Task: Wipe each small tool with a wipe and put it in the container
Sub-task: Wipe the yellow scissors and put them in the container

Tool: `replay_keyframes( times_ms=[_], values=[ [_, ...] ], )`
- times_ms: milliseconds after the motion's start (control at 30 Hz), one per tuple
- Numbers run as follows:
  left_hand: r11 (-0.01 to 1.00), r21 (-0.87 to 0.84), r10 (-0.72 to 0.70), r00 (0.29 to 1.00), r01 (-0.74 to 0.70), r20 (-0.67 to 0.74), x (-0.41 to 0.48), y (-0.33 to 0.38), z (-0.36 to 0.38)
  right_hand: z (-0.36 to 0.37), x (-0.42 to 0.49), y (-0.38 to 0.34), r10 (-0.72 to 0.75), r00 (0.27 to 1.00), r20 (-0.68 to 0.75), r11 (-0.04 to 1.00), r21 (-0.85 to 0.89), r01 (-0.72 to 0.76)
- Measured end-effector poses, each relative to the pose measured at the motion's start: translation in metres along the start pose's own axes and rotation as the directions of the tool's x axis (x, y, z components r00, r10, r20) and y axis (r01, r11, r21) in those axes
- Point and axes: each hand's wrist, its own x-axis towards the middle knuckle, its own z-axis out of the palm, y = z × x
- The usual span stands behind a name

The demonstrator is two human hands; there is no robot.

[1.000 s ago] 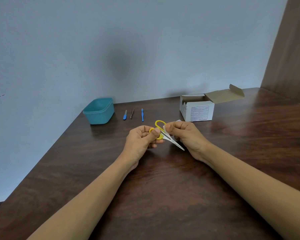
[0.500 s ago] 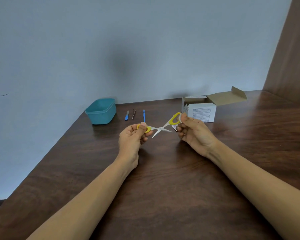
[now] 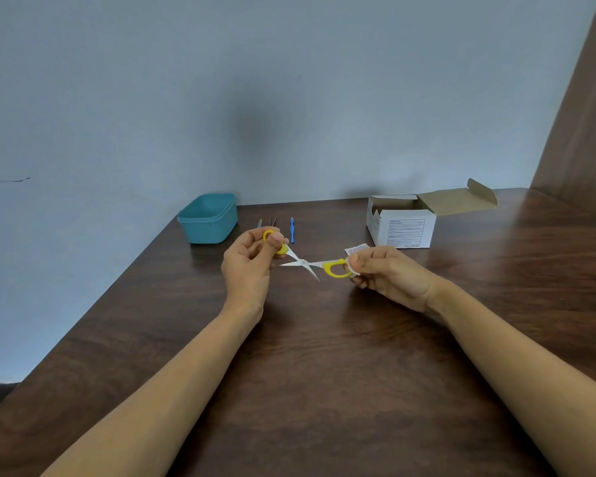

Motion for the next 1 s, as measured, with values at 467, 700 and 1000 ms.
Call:
replay_keyframes(
  times_ms=[467, 700, 1000],
  values=[
    [0.976, 0.118, -0.207, 0.955, 0.185, 0.214, -0.027, -0.013, 0.020, 0.033, 0.005, 0.003, 0.043, 0.957, -0.288, 0.917, 0.391, 0.077],
    [0.980, 0.188, -0.109, 0.968, 0.067, 0.227, -0.036, -0.007, 0.021, 0.049, 0.001, 0.003, -0.023, 0.968, -0.248, 0.956, 0.278, 0.094],
    [0.947, 0.318, -0.002, 0.993, -0.037, 0.122, -0.036, -0.008, 0.020, 0.049, 0.001, 0.004, -0.041, 0.961, -0.275, 0.974, 0.202, 0.100]
  ],
)
